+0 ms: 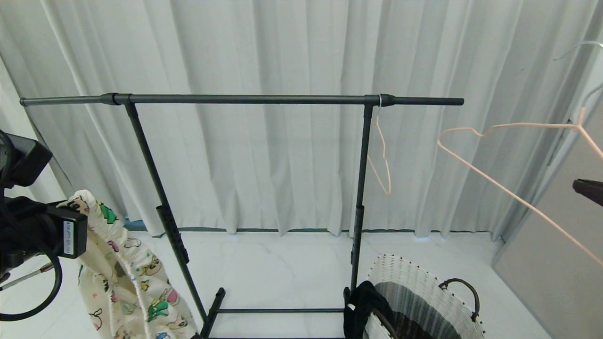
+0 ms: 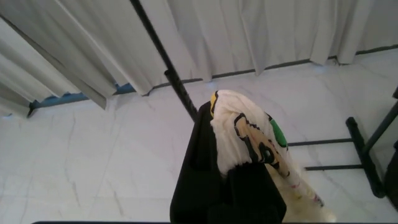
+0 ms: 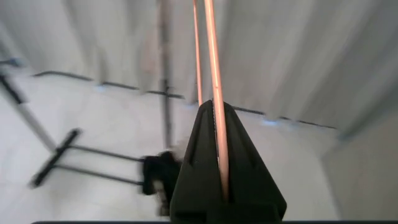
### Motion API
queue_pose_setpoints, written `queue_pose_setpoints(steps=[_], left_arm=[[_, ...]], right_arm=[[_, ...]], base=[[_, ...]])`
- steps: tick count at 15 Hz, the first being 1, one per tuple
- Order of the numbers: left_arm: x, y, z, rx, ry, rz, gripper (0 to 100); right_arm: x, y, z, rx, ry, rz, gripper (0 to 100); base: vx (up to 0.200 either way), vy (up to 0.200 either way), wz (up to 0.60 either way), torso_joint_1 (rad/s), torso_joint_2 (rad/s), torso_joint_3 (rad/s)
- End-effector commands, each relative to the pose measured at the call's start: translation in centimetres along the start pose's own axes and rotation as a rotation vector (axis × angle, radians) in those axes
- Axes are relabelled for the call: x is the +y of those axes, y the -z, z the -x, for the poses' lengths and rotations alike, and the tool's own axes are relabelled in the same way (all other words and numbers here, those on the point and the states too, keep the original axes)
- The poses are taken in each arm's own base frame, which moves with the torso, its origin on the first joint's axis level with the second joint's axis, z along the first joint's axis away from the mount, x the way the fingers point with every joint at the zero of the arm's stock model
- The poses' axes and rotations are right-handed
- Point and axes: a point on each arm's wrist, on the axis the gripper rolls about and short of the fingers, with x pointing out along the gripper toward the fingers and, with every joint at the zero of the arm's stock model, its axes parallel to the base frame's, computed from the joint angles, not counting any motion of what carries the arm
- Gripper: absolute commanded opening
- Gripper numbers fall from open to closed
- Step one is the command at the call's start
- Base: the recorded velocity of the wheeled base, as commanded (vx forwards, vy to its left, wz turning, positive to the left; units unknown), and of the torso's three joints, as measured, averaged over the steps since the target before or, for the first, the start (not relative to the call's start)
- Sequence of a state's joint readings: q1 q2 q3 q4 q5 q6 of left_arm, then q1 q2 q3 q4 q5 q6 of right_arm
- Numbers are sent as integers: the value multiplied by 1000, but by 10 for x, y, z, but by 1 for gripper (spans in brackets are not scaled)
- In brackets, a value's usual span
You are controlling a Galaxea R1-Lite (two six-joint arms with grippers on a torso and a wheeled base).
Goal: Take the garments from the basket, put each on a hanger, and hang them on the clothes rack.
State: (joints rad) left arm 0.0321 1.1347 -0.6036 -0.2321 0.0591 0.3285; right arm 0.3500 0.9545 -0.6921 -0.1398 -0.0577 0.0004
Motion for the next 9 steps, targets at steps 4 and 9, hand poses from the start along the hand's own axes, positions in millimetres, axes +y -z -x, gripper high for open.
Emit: queue_pose_setpoints(steps=[4,9], left_arm=[[-9,-4,0,-16,49,-19,0],[-14,-3,-6,-1,79,-29,0]], right_arm=[[29,-4,-7,30,-248,-99,0],[46,7,-28,142,-379,-114,0]], base=[[0,200,0,2,0,2],[0,200,0,2,4,1]])
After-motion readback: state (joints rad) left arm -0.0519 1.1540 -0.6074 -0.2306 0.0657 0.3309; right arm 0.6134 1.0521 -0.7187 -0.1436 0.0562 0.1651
